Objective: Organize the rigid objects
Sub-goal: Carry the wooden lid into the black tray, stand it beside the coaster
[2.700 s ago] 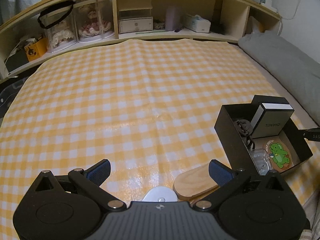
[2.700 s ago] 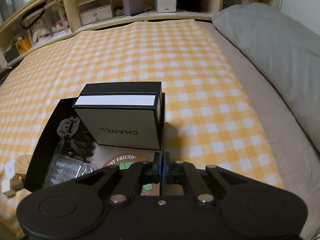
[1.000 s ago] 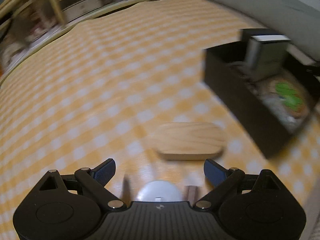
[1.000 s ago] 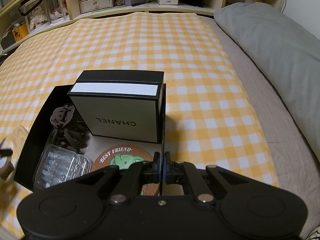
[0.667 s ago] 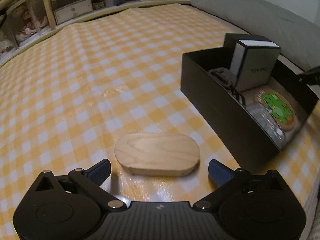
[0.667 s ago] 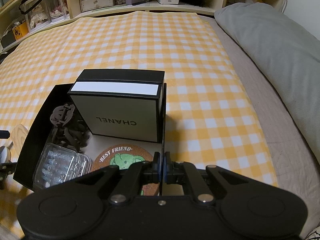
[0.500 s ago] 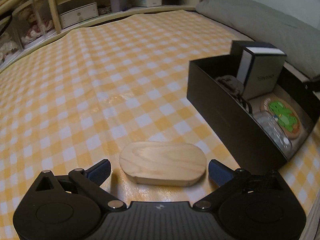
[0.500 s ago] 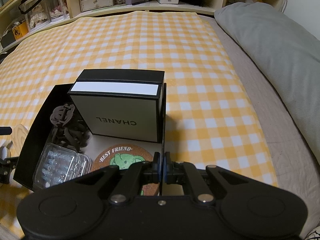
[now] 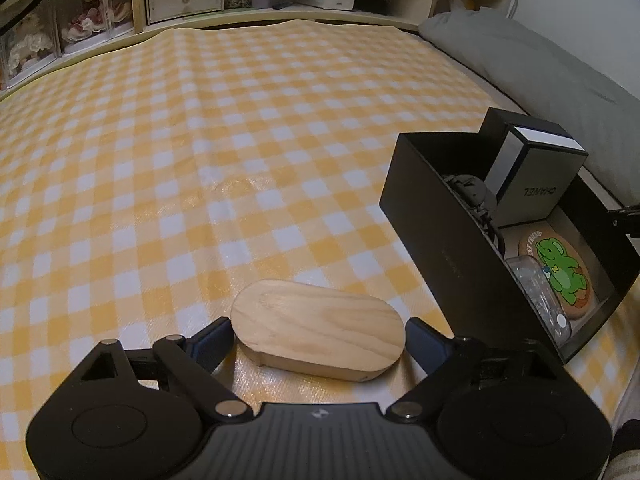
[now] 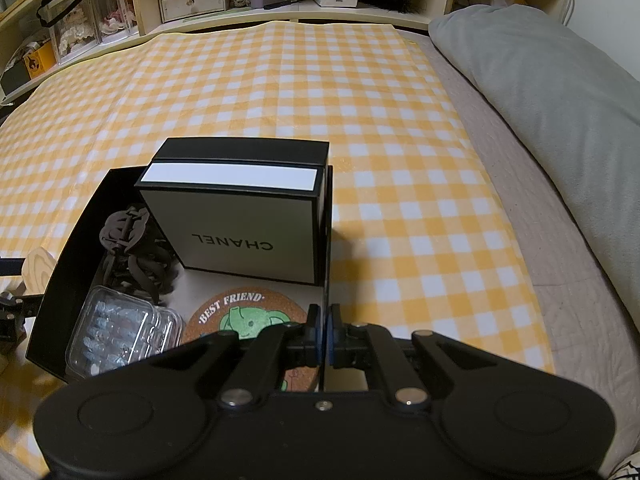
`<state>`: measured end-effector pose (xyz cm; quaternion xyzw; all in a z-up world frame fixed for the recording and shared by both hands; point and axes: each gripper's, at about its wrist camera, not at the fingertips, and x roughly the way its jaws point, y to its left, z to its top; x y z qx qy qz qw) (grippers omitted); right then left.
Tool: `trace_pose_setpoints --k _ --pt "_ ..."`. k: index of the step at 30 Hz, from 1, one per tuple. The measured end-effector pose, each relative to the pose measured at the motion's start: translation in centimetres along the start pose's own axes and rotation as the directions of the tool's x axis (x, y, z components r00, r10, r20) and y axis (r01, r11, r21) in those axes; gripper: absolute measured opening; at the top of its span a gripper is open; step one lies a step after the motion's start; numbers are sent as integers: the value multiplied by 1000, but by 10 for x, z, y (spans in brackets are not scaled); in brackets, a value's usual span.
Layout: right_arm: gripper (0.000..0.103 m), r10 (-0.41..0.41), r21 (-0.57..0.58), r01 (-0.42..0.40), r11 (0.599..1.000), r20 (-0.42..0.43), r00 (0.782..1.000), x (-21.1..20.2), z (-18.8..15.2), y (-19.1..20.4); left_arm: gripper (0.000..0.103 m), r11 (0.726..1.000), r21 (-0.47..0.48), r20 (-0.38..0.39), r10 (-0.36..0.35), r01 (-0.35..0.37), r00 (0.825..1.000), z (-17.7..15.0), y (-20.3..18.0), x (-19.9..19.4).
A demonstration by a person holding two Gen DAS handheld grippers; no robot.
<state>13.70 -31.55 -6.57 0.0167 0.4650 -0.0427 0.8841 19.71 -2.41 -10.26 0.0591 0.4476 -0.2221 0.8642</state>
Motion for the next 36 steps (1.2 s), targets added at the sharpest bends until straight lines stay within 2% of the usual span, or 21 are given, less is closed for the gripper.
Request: trace_pose_setpoints --k 3,7,13,15,19,22,26,30,36 --pt "3 -1 -1 1 1000 0 1000 0 1 0 92 1000 -7 7 8 -8 1000 1 0 -1" --pt "3 0 1 0 1000 0 1000 0 0 0 92 1000 -17 60 0 1 998 6 1 -13" --pt "3 -1 1 1 1000 0 1000 0 1 -1 92 998 -35 153 -55 61 987 15 -10 -40" --pt "3 1 3 -1 1000 -1 1000 0 1 -1 92 996 -8 183 -88 91 979 18 -20 -49" --pt "3 6 7 -6 1000 -5 1000 0 0 -1 92 980 117 225 -181 158 957 21 -55 -65" --pt "4 13 13 -13 1000 -12 1000 -1 0 -2 92 955 226 217 -240 191 946 21 -86 -64" --pt "4 20 15 -20 1000 -24 1000 0 3 -3 92 924 324 189 -275 204 943 18 -123 -50" --pt "4 32 26 -31 999 -33 999 0 5 -5 92 907 356 154 -295 226 943 21 -151 -25" --pt "4 56 44 -54 998 -47 997 2 7 -8 92 880 390 113 -336 270 935 29 -167 4"
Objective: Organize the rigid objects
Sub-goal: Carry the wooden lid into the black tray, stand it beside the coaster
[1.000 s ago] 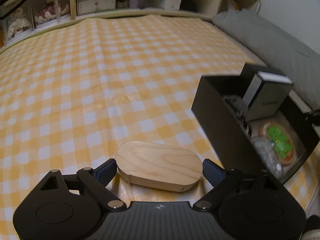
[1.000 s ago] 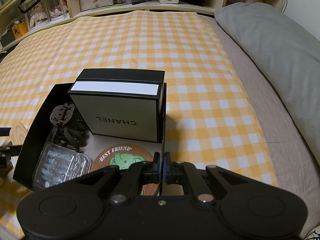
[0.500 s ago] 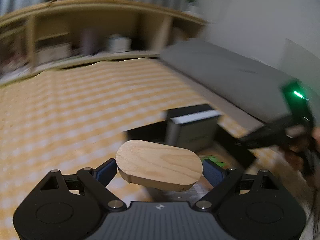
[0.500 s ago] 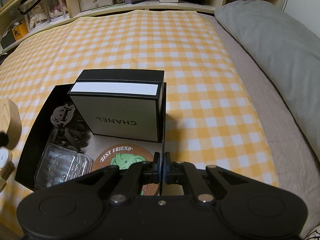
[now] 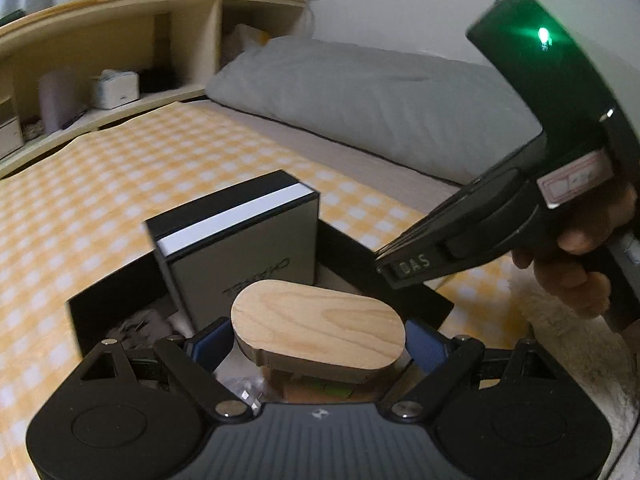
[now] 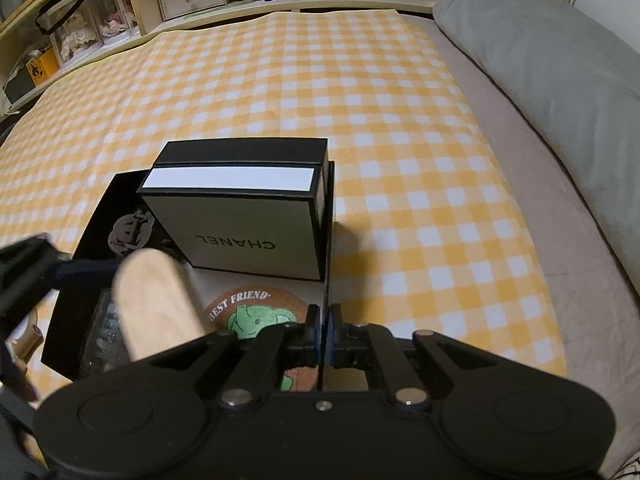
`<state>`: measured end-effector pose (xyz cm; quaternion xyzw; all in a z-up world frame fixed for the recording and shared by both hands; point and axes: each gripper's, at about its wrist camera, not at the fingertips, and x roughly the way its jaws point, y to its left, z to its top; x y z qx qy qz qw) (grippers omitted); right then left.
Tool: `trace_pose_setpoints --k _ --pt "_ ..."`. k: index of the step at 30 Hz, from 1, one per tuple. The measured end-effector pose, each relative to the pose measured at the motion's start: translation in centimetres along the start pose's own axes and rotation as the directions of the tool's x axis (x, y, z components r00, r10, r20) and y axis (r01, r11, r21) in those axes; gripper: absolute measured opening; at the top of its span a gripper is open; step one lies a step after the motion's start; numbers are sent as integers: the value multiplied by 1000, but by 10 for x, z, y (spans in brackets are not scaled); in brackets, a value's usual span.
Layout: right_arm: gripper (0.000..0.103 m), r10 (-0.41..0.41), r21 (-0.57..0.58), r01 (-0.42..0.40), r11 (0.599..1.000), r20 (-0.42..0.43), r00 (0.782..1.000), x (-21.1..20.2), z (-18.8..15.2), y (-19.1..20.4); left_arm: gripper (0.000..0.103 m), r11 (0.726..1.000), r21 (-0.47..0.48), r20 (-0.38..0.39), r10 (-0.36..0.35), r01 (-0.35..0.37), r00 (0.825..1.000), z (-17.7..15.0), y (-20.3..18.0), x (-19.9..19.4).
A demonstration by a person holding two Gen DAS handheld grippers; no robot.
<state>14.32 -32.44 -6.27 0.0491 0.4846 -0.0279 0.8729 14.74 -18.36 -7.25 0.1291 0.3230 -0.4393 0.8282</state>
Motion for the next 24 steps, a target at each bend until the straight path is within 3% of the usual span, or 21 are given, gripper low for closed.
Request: trace_pose_setpoints --k 8,16,20,24 --pt "5 3 8 -3 1000 -6 1000 1 -1 1 92 993 85 -69 -76 82 995 14 4 24" --pt "5 8 17 -8 1000 -10 1000 -1 -2 3 92 966 198 -111 -145 165 983 25 3 41" --pt "5 7 19 -7 1000 -11 1000 0 -2 3 93 961 170 -134 -195 216 972 28 9 47" --pt "5 8 21 -8 1000 -11 1000 -1 -4 4 96 969 123 -156 -194 214 969 29 12 44"
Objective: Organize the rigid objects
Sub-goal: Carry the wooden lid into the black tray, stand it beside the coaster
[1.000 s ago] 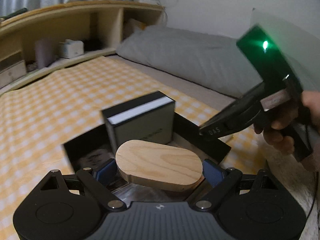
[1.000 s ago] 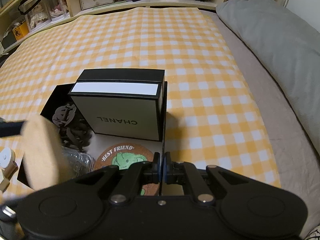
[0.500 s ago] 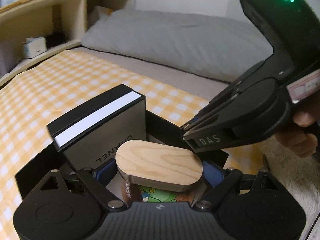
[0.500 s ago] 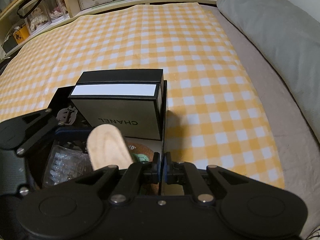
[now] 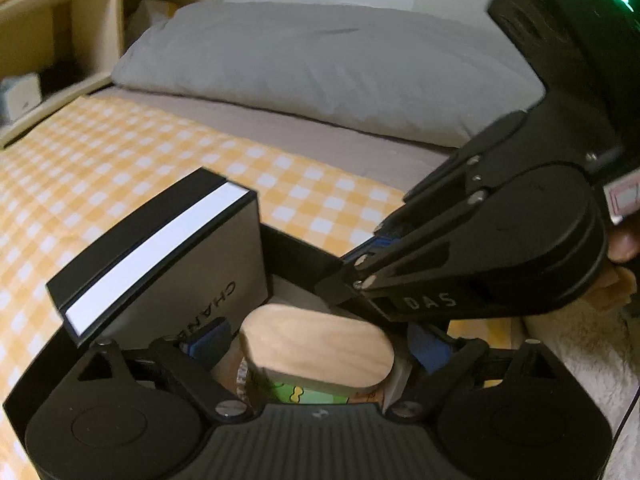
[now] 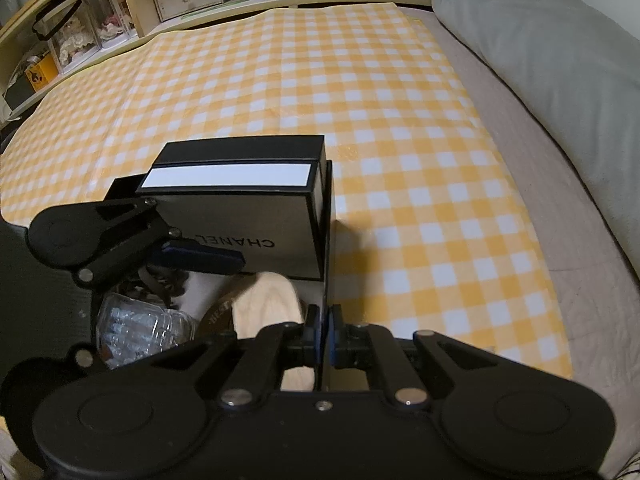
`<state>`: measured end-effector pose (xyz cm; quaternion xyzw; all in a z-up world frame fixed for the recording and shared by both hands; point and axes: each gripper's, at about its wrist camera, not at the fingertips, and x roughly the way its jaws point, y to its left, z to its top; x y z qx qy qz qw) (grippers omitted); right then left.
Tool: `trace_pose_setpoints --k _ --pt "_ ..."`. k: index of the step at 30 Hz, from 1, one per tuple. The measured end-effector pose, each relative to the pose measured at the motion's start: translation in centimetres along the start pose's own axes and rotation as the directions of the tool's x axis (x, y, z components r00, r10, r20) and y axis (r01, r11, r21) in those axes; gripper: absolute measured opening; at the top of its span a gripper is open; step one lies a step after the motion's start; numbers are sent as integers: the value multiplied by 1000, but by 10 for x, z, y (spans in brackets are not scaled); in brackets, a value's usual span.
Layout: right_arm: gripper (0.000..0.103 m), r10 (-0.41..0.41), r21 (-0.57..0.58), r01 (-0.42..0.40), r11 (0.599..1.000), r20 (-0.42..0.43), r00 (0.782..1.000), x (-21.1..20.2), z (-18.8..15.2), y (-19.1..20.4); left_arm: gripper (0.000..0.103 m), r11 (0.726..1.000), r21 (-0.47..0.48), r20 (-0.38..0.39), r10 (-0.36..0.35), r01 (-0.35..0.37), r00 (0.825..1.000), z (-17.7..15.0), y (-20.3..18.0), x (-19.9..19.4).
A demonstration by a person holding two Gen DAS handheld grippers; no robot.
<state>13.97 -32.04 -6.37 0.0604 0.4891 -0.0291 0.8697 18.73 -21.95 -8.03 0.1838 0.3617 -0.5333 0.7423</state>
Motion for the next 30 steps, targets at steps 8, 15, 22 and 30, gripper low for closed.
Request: trace_pose_setpoints --k 8,15,22,30 --pt "5 2 2 -2 1000 -1 1000 1 2 -1 99 999 -46 -33 19 -21 999 -2 6 -16" --pt "5 4 5 -4 1000 -1 1000 1 2 -1 57 991 -79 -141 92 -104 986 -4 10 -22" --pt "5 5 5 -5 1000 -2 1000 1 2 -1 41 956 -141 -178 232 -258 956 -6 14 -3" --pt "5 6 7 -6 1000 -2 1000 1 3 -2 39 955 -178 -114 218 -236 969 -3 3 -1"
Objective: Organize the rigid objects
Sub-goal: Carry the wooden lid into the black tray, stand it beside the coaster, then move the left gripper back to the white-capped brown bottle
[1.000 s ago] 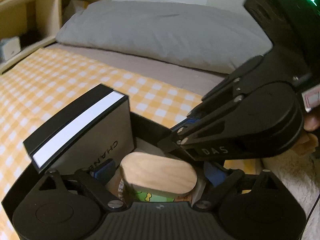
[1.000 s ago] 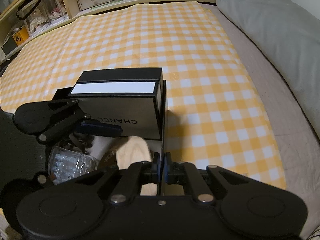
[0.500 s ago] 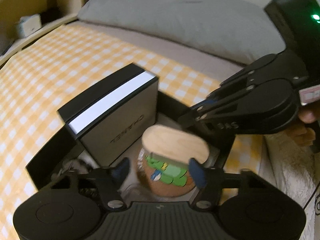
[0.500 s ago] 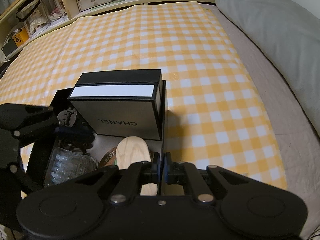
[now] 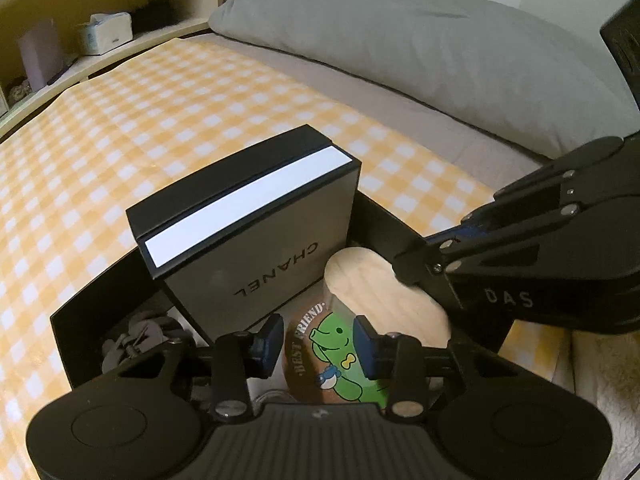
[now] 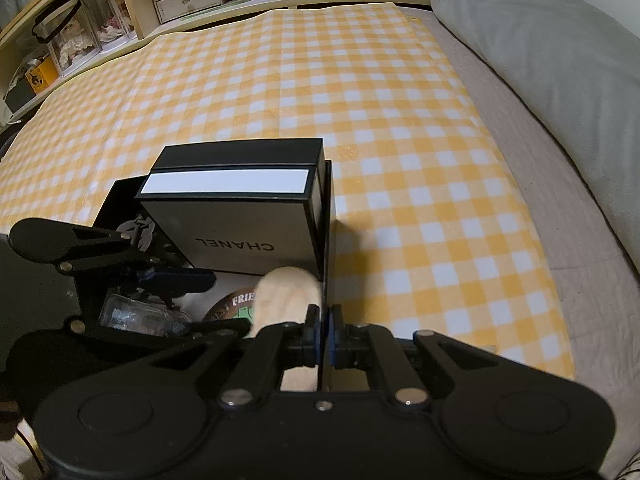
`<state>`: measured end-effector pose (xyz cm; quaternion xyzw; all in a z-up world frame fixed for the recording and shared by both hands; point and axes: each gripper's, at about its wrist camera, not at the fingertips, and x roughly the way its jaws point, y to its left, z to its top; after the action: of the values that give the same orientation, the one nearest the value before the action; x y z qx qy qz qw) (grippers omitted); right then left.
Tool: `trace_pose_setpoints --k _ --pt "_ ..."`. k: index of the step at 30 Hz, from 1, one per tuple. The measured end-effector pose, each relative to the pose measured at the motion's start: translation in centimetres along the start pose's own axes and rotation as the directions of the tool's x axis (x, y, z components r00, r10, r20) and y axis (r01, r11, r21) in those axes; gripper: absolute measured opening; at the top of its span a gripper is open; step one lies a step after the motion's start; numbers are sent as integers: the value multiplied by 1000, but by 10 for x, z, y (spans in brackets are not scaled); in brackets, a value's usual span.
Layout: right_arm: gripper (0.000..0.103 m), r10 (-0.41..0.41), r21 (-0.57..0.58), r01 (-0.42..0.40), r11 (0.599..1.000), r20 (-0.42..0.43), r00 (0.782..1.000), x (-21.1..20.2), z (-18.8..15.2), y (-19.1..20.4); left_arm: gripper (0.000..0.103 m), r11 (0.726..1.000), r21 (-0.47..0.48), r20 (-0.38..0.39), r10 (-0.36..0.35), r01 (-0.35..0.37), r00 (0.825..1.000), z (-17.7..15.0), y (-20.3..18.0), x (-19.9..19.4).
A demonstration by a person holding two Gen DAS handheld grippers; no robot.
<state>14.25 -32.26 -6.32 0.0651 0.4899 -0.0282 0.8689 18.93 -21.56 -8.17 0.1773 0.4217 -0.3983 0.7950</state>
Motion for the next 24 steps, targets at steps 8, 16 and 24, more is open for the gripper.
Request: trace_pose_setpoints --k 8,16,24 --pt "5 2 4 -2 1000 0 1000 0 0 -1 80 997 -50 35 -61 62 998 -3 -3 -23" --pt "5 4 6 -4 1000 0 1000 0 0 -1 103 995 -84 109 -51 60 993 -10 -5 -63" --pt "5 1 11 -1 1000 5 1000 -1 0 0 103 992 -125 172 18 4 985 -26 8 -113"
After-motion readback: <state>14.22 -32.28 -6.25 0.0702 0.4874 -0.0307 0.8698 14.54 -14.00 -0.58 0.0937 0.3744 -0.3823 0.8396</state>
